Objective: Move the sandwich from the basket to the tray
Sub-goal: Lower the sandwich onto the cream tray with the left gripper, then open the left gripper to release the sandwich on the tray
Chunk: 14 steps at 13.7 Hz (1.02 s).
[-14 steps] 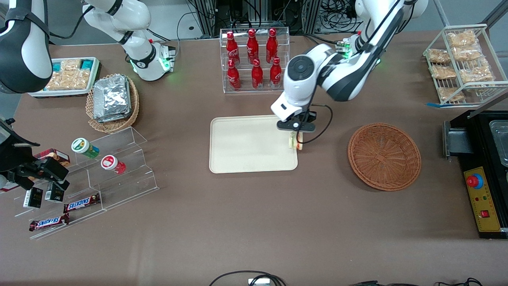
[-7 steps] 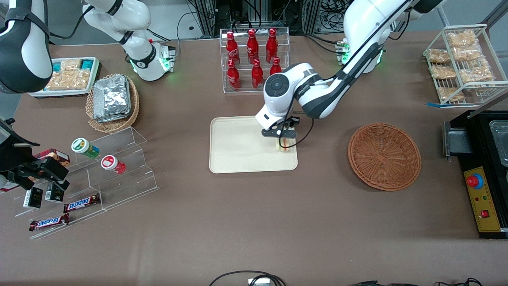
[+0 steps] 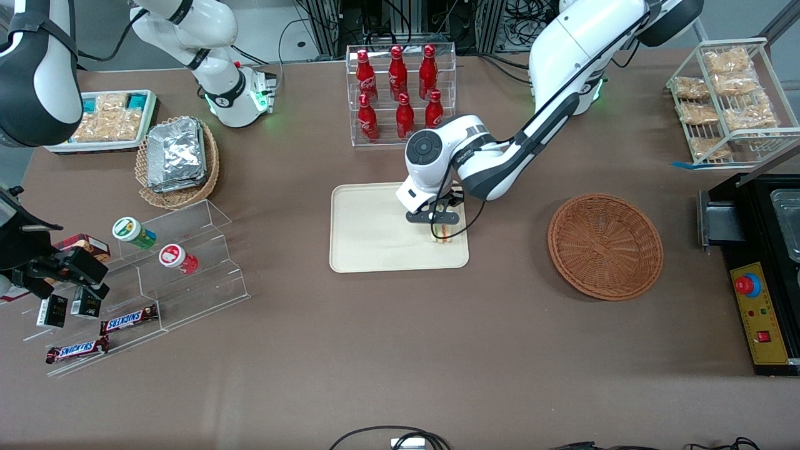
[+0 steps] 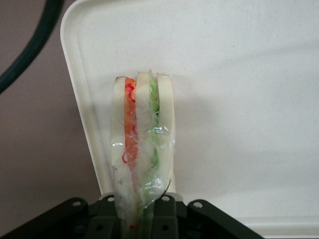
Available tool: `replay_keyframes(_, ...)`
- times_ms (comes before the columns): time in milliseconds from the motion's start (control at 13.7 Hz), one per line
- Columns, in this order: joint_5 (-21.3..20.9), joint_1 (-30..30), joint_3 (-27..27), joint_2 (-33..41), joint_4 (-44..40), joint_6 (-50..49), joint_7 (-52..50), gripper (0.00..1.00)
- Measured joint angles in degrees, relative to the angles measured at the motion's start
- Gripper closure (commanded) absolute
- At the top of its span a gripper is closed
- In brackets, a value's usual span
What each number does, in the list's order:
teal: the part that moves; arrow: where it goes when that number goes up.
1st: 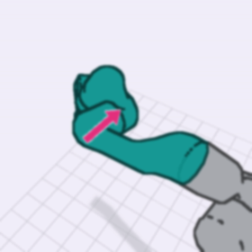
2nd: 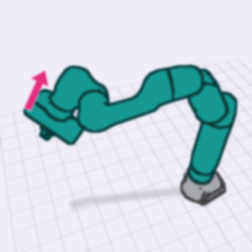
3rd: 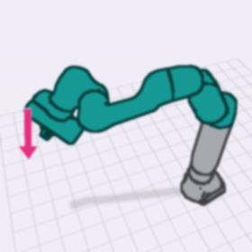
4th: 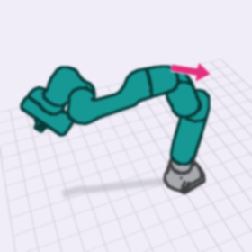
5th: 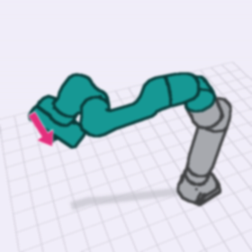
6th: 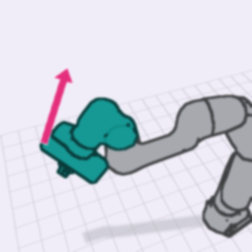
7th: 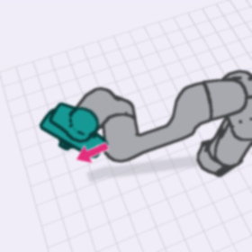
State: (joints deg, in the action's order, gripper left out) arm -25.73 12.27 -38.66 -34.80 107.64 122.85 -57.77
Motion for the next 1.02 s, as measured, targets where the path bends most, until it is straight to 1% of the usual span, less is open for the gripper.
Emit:
replay_keyframes(73,-0.01,0.15,0.00,-0.18,-0.13,0.05,0.00,1.00)
replay_keyframes(146,-0.01,0.39,-0.01,-0.27,-0.20,0.07,0.00,0.91)
replay_keyframes(219,-0.01,0.62,0.00,-0.30,-0.21,0.08,-0.03,0.64)
replay_keyframes(438,-0.52,1.44,0.00,-0.43,-0.21,0.08,-0.05,0.01)
replay_keyframes(584,-1.70,1.80,0.00,-0.63,-0.21,0.08,-0.18,0.00)
replay_keyframes(876,-1.97,1.73,0.21,-0.70,-0.65,0.07,-1.72,0.00)
replay_keyframes(1022,-1.99,1.58,0.40,-0.61,-2.18,-0.29,-3.58,0.00)
